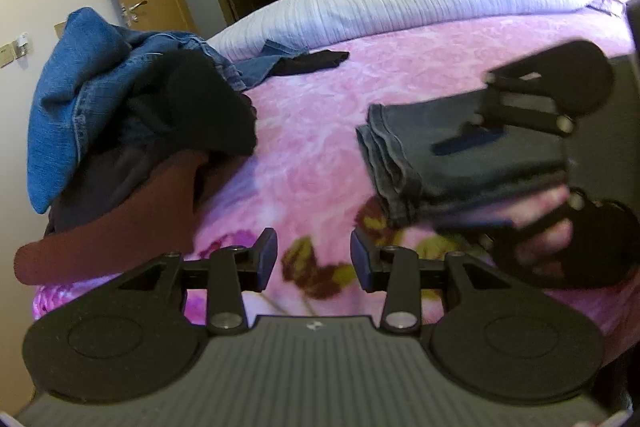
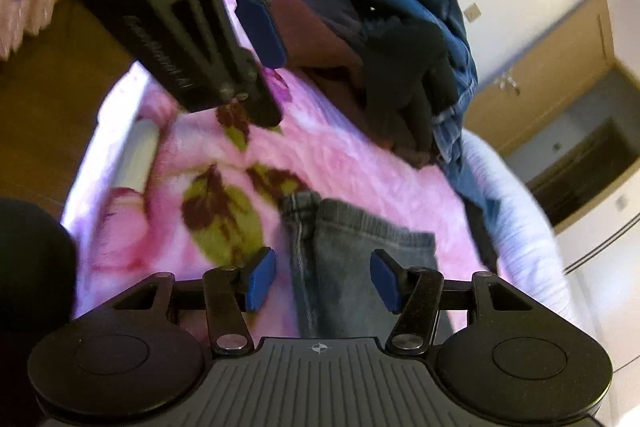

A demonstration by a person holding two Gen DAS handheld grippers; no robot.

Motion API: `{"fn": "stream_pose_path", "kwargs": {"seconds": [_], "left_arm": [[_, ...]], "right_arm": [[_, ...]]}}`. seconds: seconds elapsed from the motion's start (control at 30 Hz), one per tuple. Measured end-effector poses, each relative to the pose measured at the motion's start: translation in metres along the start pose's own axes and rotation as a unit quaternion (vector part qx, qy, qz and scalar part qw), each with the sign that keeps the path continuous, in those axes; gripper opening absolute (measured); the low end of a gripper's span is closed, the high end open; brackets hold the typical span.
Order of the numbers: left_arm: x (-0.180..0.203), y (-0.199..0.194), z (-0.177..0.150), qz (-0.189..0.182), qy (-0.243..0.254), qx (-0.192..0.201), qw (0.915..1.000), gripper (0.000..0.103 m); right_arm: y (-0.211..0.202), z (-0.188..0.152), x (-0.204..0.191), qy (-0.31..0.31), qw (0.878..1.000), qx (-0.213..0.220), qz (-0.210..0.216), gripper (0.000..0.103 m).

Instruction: Fold clothes

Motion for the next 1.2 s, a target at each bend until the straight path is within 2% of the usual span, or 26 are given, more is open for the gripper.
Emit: {"fn": "stream_pose_path", "kwargs": {"seconds": [0.03, 0.1, 0.13, 0.2, 0.27, 0.37, 0.4, 0.47, 0.5, 0.57, 0.63, 0.67, 0.73, 0.8, 0.87, 0.9, 0.97, 1.03, 1.13, 1.2], "left_arm": [[0.004, 0.0, -0.001, -0.002, 0.006, 0.001, 1.0, 0.036], [0.009, -0.001, -0.001, -0.005, 0.013, 0.006, 0.9999, 0.036], [0.011, -0.002, 0.0, -0.004, 0.012, 0.01, 0.9999, 0.036], [0.014, -0.004, 0.003, -0.003, 0.011, 0.018, 0.9998, 0.036], [0.018, -0.006, 0.009, -0.006, 0.009, 0.026, 0.9996, 0.036], [0.029, -0.008, 0.025, -0.017, 0.022, 0.041, 0.9988, 0.036], [0.036, -0.009, 0.032, -0.022, 0.03, 0.05, 0.9981, 0.037], [0.048, -0.011, 0.047, -0.034, 0.044, 0.067, 0.9962, 0.038], [0.055, -0.011, 0.054, -0.041, 0.049, 0.076, 0.9951, 0.039], [0.072, -0.011, 0.07, -0.059, 0.062, 0.091, 0.9922, 0.04], [0.094, -0.01, 0.085, -0.079, 0.078, 0.105, 0.9883, 0.04], [0.105, -0.009, 0.093, -0.09, 0.085, 0.111, 0.9861, 0.04], [0.133, -0.007, 0.107, -0.116, 0.1, 0.118, 0.9811, 0.04], [0.162, -0.004, 0.121, -0.142, 0.117, 0.124, 0.9751, 0.04], [0.19, -0.002, 0.133, -0.168, 0.142, 0.127, 0.9672, 0.04], [0.204, -0.001, 0.139, -0.179, 0.157, 0.13, 0.9624, 0.041], [0.227, 0.002, 0.149, -0.196, 0.188, 0.138, 0.9524, 0.041], [0.246, 0.007, 0.16, -0.212, 0.214, 0.141, 0.9431, 0.042], [0.264, 0.022, 0.177, -0.227, 0.236, 0.139, 0.9346, 0.042], [0.271, 0.036, 0.185, -0.238, 0.241, 0.132, 0.9317, 0.042]], "right_arm": [[0.003, 0.001, 0.0, 0.001, 1.0, -0.003, 0.0, 0.031], [0.006, 0.002, 0.0, 0.007, 1.0, -0.008, 0.003, 0.014], [0.007, 0.003, 0.001, 0.017, 1.0, -0.007, 0.006, 0.009], [-0.007, 0.002, 0.022, 0.069, 0.998, 0.016, 0.001, 0.003], [-0.028, 0.0, 0.052, 0.131, 0.99, 0.046, -0.007, 0.003], [-0.059, -0.002, 0.097, 0.224, 0.97, 0.091, -0.019, 0.002], [-0.076, -0.007, 0.117, 0.264, 0.958, 0.11, -0.027, 0.002], [-0.125, -0.038, 0.162, 0.356, 0.919, 0.155, -0.065, 0.002], [-0.15, -0.056, 0.183, 0.399, 0.896, 0.177, -0.086, 0.002], [-0.2, -0.103, 0.212, 0.481, 0.841, 0.21, -0.131, 0.002], [-0.241, -0.164, 0.227, 0.557, 0.78, 0.221, -0.181, 0.002], [-0.254, -0.196, 0.229, 0.586, 0.754, 0.215, -0.206, 0.002], [-0.27, -0.268, 0.226, 0.664, 0.685, 0.188, -0.233, 0.003], [-0.267, -0.337, 0.219, 0.737, 0.617, 0.142, -0.235, 0.003], [-0.255, -0.386, 0.209, 0.792, 0.564, 0.093, -0.216, 0.003], [-0.252, -0.4, 0.204, 0.806, 0.547, 0.083, -0.211, 0.003], [-0.25, -0.407, 0.198, 0.811, 0.539, 0.091, -0.207, 0.003], [-0.25, -0.406, 0.197, 0.812, 0.537, 0.096, -0.209, 0.003], [-0.256, -0.41, 0.198, 0.819, 0.521, 0.104, -0.216, 0.003], [-0.261, -0.41, 0.198, 0.818, 0.519, 0.098, -0.227, 0.003]]}}
Point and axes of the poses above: each gripper's, at about its wrist camera, not at the fingertips, and y roughly the way its jaws point, x to its right, z to its top, the point moved 1 cm from there along y, roughly the way its jaws point, and after that the axes turned 7 degrees about y, right-handed, at the moved point
